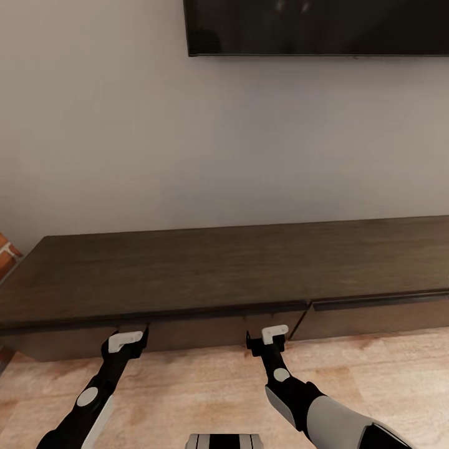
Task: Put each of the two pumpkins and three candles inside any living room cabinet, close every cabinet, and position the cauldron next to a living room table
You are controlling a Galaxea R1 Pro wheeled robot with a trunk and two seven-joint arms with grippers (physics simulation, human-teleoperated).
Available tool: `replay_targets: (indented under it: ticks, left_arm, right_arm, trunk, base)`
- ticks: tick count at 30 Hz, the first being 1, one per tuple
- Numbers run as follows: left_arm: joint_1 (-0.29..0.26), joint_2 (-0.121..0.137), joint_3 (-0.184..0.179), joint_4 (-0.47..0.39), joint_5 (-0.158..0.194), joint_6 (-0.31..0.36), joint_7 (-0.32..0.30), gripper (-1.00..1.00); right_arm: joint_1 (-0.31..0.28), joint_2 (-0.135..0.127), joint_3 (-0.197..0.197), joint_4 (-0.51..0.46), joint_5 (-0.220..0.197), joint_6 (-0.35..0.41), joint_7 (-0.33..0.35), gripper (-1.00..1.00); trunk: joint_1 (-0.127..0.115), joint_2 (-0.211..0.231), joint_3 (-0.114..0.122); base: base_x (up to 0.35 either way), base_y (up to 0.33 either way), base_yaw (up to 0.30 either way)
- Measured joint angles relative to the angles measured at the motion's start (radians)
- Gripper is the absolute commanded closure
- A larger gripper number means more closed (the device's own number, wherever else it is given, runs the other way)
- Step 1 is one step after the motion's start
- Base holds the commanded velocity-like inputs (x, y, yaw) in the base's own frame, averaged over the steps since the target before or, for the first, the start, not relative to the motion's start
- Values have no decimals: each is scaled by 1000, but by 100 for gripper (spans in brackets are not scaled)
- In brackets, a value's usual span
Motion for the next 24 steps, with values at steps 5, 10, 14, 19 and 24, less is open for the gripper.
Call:
replay_targets:
  ticks: [5,10,14,19,24]
  left_arm:
    - [0,-1,0,-1,2,0,0,-100]
    - [0,-1,1,0,3,0,0,-100]
    - [0,-1,0,0,3,0,-1,-100]
    - [0,-1,0,0,3,0,-1,-100]
    - [0,-1,0,-1,2,0,-1,-100]
  right_arm:
    - [0,0,0,0,0,0,0,-100]
    - [0,0,0,0,0,0,0,-100]
    - [0,0,0,0,0,0,0,-100]
    - [0,0,0,0,0,0,0,-100]
    - [0,-1,0,-9,2,5,-2,-100]
  trunk:
    - [1,0,0]
    - [1,0,0]
    - [1,0,0]
    - [1,0,0]
    - [1,0,0]
  base:
    - [-186,0,0]
    - [-328,0,0]
    - [-341,0,0]
    - [-342,0,0]
    - [-342,0,0]
